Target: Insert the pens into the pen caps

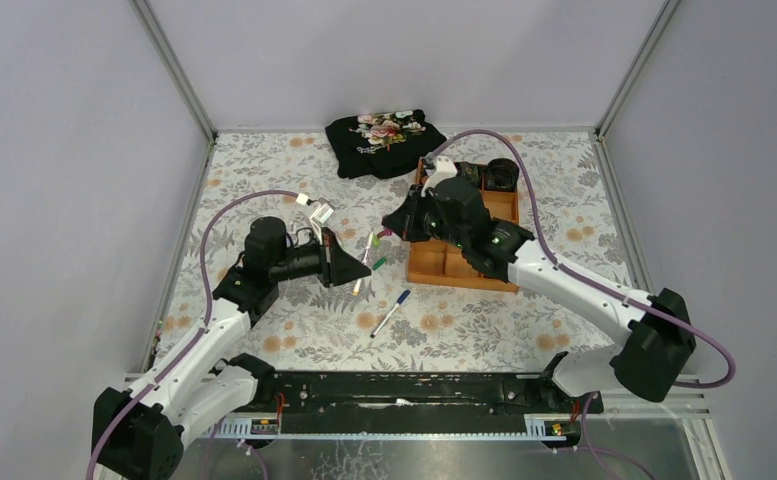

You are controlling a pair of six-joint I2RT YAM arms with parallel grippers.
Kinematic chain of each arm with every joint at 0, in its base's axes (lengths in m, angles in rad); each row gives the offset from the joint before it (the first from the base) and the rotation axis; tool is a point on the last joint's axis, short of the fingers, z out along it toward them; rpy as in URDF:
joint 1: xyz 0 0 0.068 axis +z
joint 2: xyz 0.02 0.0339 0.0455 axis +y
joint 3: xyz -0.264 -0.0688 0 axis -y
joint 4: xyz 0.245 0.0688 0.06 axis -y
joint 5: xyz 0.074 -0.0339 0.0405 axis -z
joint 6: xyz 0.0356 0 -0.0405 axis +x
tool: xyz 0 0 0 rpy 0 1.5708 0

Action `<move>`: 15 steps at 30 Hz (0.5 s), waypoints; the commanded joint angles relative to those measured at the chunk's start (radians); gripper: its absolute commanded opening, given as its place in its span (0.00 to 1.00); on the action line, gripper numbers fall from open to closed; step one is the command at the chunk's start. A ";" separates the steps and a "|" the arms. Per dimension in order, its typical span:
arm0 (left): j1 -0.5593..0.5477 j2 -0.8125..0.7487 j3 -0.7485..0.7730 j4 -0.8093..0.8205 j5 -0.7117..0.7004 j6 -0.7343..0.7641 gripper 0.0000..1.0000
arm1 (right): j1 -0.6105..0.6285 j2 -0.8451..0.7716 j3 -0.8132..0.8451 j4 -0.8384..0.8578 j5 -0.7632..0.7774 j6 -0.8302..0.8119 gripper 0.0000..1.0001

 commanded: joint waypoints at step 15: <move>-0.050 -0.013 -0.001 0.046 0.026 0.018 0.00 | 0.004 -0.057 -0.044 0.281 -0.142 0.092 0.00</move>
